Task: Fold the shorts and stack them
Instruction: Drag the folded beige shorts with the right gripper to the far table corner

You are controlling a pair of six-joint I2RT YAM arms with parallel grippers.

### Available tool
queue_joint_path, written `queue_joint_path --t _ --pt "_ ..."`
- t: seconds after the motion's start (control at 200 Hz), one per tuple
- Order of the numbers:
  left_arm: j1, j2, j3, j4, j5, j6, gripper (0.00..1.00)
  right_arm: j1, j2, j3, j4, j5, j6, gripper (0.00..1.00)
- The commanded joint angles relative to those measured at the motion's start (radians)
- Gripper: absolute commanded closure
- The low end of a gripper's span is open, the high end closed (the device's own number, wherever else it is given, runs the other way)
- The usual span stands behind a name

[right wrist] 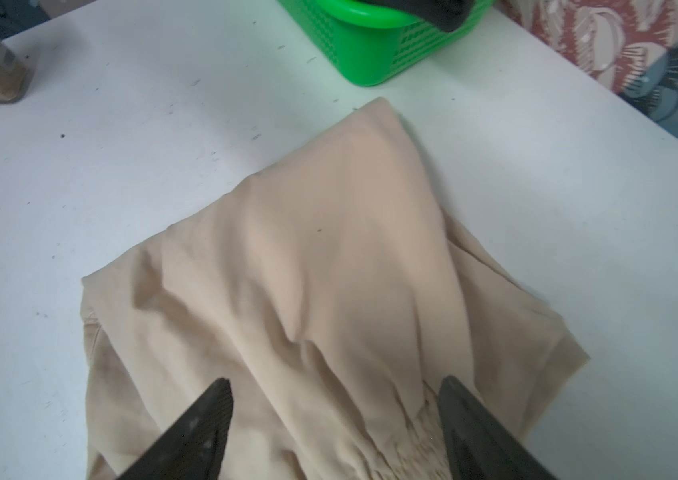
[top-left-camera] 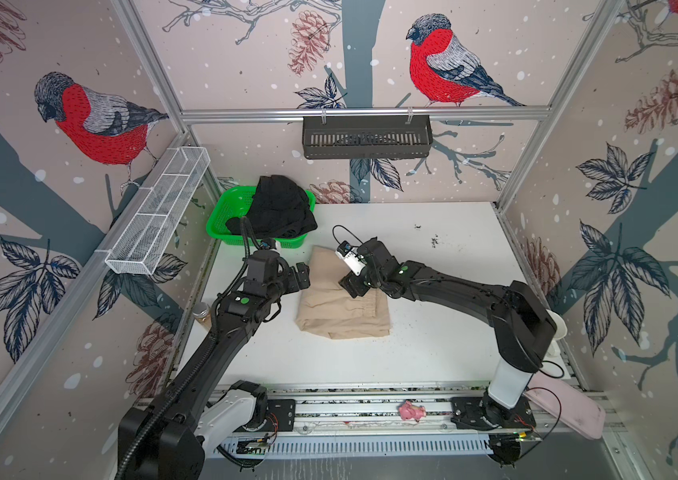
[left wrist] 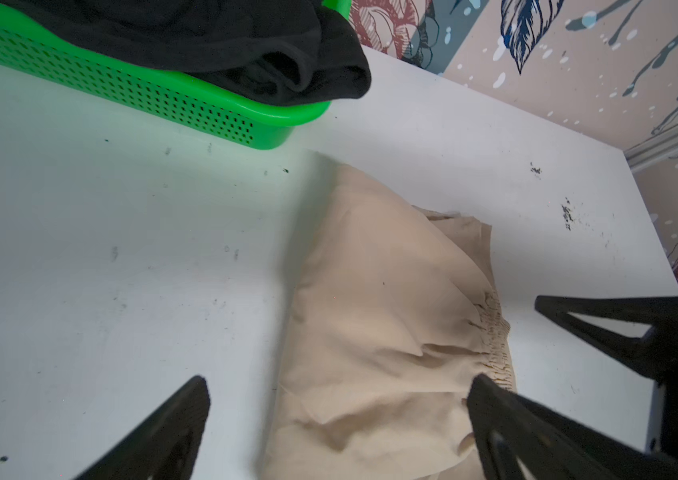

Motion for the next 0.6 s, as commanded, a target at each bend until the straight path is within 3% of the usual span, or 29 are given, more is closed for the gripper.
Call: queue_joint_path --t 0.0,0.145,0.38,0.45,0.595 --pt "0.041 -0.040 -0.001 -0.051 0.021 -0.024 0.03 0.031 0.072 0.059 -0.039 -0.070 -0.086 0.16" --pt "0.067 -0.078 -0.021 -0.073 0.025 -0.015 0.03 0.060 0.200 0.161 -0.106 -0.052 -0.133 0.12" --pt "0.072 -0.074 -0.024 -0.079 0.029 0.002 0.03 0.073 0.308 0.193 -0.199 -0.014 -0.233 0.08" --pt "0.072 -0.066 -0.027 -0.072 0.037 0.002 0.03 0.057 0.329 0.190 -0.180 0.034 -0.212 0.08" --pt "0.072 -0.056 -0.038 -0.066 0.048 0.002 0.03 -0.020 0.364 0.221 -0.151 0.023 -0.092 0.09"
